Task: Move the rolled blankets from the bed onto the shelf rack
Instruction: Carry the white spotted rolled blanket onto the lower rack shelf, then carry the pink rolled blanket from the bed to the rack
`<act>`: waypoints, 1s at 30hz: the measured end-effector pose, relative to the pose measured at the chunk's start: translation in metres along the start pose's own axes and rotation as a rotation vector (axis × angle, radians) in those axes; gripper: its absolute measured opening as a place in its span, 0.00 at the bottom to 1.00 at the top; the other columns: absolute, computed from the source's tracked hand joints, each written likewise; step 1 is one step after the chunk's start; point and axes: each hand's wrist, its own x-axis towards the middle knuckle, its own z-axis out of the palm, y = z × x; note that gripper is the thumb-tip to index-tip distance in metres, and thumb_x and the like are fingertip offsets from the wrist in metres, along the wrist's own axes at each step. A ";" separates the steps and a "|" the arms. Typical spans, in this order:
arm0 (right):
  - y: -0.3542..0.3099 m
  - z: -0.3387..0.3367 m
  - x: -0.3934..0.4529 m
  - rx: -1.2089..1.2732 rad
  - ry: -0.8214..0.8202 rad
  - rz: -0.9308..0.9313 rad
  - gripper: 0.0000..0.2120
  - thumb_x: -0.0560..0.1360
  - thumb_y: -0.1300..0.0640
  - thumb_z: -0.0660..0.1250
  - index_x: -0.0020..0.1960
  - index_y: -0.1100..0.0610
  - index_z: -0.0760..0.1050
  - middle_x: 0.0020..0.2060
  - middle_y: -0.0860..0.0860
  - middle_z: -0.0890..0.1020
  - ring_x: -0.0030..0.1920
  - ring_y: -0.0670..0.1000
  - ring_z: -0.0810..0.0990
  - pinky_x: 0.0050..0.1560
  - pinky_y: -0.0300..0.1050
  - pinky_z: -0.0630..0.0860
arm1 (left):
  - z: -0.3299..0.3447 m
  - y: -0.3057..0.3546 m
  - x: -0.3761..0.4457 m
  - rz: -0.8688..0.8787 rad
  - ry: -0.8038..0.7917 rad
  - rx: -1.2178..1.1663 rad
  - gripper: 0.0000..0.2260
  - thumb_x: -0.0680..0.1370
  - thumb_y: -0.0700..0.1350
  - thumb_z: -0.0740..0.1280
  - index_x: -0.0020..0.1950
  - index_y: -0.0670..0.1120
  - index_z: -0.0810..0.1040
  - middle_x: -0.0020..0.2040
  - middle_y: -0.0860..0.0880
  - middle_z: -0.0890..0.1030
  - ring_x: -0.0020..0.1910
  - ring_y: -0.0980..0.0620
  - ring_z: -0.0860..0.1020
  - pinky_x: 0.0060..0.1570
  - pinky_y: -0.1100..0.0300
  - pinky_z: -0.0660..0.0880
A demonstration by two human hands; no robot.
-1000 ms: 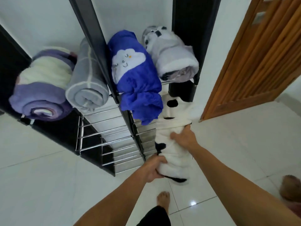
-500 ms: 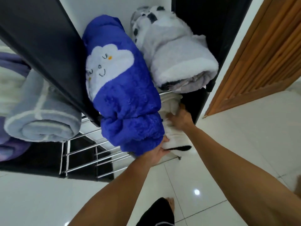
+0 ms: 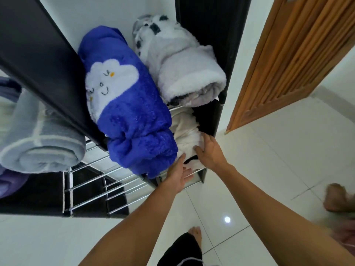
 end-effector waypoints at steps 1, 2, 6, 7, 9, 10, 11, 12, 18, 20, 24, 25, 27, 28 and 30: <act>0.003 -0.004 -0.014 0.023 -0.005 0.025 0.28 0.77 0.55 0.63 0.74 0.62 0.60 0.69 0.63 0.70 0.67 0.63 0.71 0.65 0.54 0.69 | 0.000 -0.004 -0.005 -0.009 0.012 0.075 0.20 0.79 0.54 0.63 0.69 0.47 0.68 0.64 0.42 0.73 0.59 0.44 0.76 0.59 0.49 0.74; 0.007 -0.008 -0.029 0.043 -0.012 0.051 0.27 0.77 0.55 0.63 0.74 0.62 0.61 0.68 0.63 0.70 0.67 0.63 0.71 0.65 0.52 0.68 | 0.002 -0.008 -0.013 -0.018 0.015 0.165 0.20 0.79 0.54 0.64 0.68 0.47 0.69 0.64 0.42 0.73 0.57 0.45 0.76 0.56 0.50 0.75; 0.028 -0.025 -0.096 0.065 -0.047 0.163 0.26 0.78 0.56 0.63 0.73 0.61 0.61 0.69 0.61 0.69 0.67 0.59 0.70 0.64 0.45 0.66 | 0.011 -0.030 -0.053 -0.046 -0.017 0.530 0.09 0.78 0.49 0.66 0.56 0.48 0.73 0.47 0.49 0.75 0.41 0.51 0.77 0.46 0.54 0.74; 0.038 -0.029 -0.114 0.063 -0.056 0.195 0.27 0.78 0.55 0.62 0.74 0.61 0.60 0.70 0.61 0.68 0.68 0.59 0.70 0.65 0.45 0.66 | 0.016 -0.037 -0.062 -0.037 -0.037 0.622 0.07 0.78 0.49 0.65 0.52 0.48 0.74 0.43 0.49 0.75 0.39 0.52 0.76 0.44 0.56 0.73; 0.062 -0.037 -0.152 0.074 -0.067 0.275 0.28 0.78 0.54 0.62 0.75 0.59 0.59 0.71 0.59 0.68 0.69 0.58 0.69 0.67 0.47 0.66 | 0.031 -0.054 -0.081 -0.009 -0.083 0.784 0.06 0.78 0.49 0.65 0.49 0.47 0.74 0.42 0.50 0.75 0.38 0.53 0.76 0.42 0.58 0.72; 0.076 -0.042 -0.173 0.087 -0.070 0.327 0.28 0.78 0.53 0.62 0.75 0.58 0.59 0.71 0.59 0.69 0.69 0.57 0.70 0.67 0.47 0.67 | 0.040 -0.066 -0.090 0.004 -0.106 0.843 0.07 0.78 0.49 0.65 0.51 0.47 0.74 0.42 0.50 0.75 0.39 0.53 0.76 0.41 0.58 0.72; 0.091 -0.047 -0.197 0.108 -0.083 0.386 0.28 0.78 0.52 0.63 0.74 0.58 0.60 0.69 0.59 0.71 0.68 0.57 0.72 0.65 0.46 0.68 | 0.049 -0.080 -0.101 0.008 -0.132 0.896 0.08 0.78 0.50 0.65 0.53 0.46 0.73 0.43 0.50 0.76 0.39 0.53 0.76 0.41 0.59 0.72; 0.105 -0.053 -0.223 0.141 -0.098 0.447 0.28 0.77 0.51 0.63 0.74 0.57 0.61 0.67 0.58 0.73 0.66 0.57 0.73 0.63 0.45 0.69 | 0.058 -0.095 -0.113 0.007 -0.166 0.942 0.09 0.78 0.50 0.65 0.54 0.46 0.73 0.44 0.49 0.76 0.40 0.52 0.76 0.42 0.59 0.72; 0.175 -0.112 -0.404 0.263 0.123 0.770 0.22 0.74 0.49 0.66 0.66 0.55 0.72 0.58 0.54 0.81 0.60 0.54 0.78 0.54 0.40 0.70 | 0.151 -0.186 -0.185 0.040 -0.524 1.320 0.12 0.77 0.49 0.67 0.57 0.45 0.73 0.47 0.46 0.77 0.41 0.50 0.77 0.42 0.58 0.72; 0.193 -0.128 -0.470 0.312 0.304 0.874 0.21 0.73 0.50 0.66 0.64 0.55 0.75 0.58 0.54 0.81 0.59 0.55 0.79 0.56 0.44 0.73 | 0.192 -0.219 -0.221 0.119 -0.687 1.446 0.06 0.78 0.47 0.66 0.51 0.47 0.73 0.42 0.48 0.75 0.37 0.52 0.75 0.38 0.61 0.70; 0.200 -0.137 -0.580 0.471 0.692 1.059 0.11 0.74 0.52 0.65 0.55 0.54 0.77 0.52 0.56 0.83 0.56 0.57 0.81 0.52 0.46 0.75 | 0.259 -0.292 -0.294 0.255 -1.064 1.649 0.05 0.78 0.47 0.65 0.43 0.48 0.73 0.38 0.51 0.75 0.34 0.54 0.74 0.32 0.62 0.66; 0.200 -0.133 -0.601 0.522 0.792 1.093 0.12 0.74 0.52 0.65 0.56 0.54 0.76 0.50 0.55 0.82 0.54 0.57 0.81 0.52 0.47 0.75 | 0.268 -0.311 -0.310 0.268 -1.143 1.679 0.06 0.79 0.46 0.65 0.42 0.48 0.73 0.37 0.51 0.75 0.33 0.54 0.74 0.31 0.63 0.66; 0.193 -0.115 -0.642 0.647 1.002 1.155 0.14 0.74 0.52 0.66 0.58 0.56 0.76 0.49 0.54 0.83 0.50 0.54 0.83 0.53 0.49 0.78 | 0.277 -0.351 -0.337 0.250 -1.277 1.749 0.08 0.79 0.45 0.64 0.40 0.48 0.73 0.36 0.50 0.75 0.30 0.54 0.73 0.28 0.64 0.64; 0.188 -0.101 -0.663 0.712 1.101 1.188 0.13 0.74 0.53 0.66 0.56 0.56 0.76 0.47 0.54 0.83 0.46 0.52 0.84 0.53 0.50 0.79 | 0.277 -0.370 -0.348 0.231 -1.345 1.783 0.08 0.79 0.44 0.64 0.40 0.48 0.73 0.36 0.49 0.75 0.28 0.55 0.73 0.26 0.65 0.64; 0.177 -0.067 -0.704 0.831 1.277 1.267 0.07 0.73 0.53 0.67 0.50 0.54 0.76 0.42 0.52 0.83 0.39 0.50 0.83 0.50 0.50 0.79 | 0.269 -0.409 -0.372 0.172 -1.473 1.828 0.08 0.79 0.43 0.64 0.40 0.47 0.72 0.36 0.49 0.75 0.26 0.57 0.74 0.24 0.67 0.63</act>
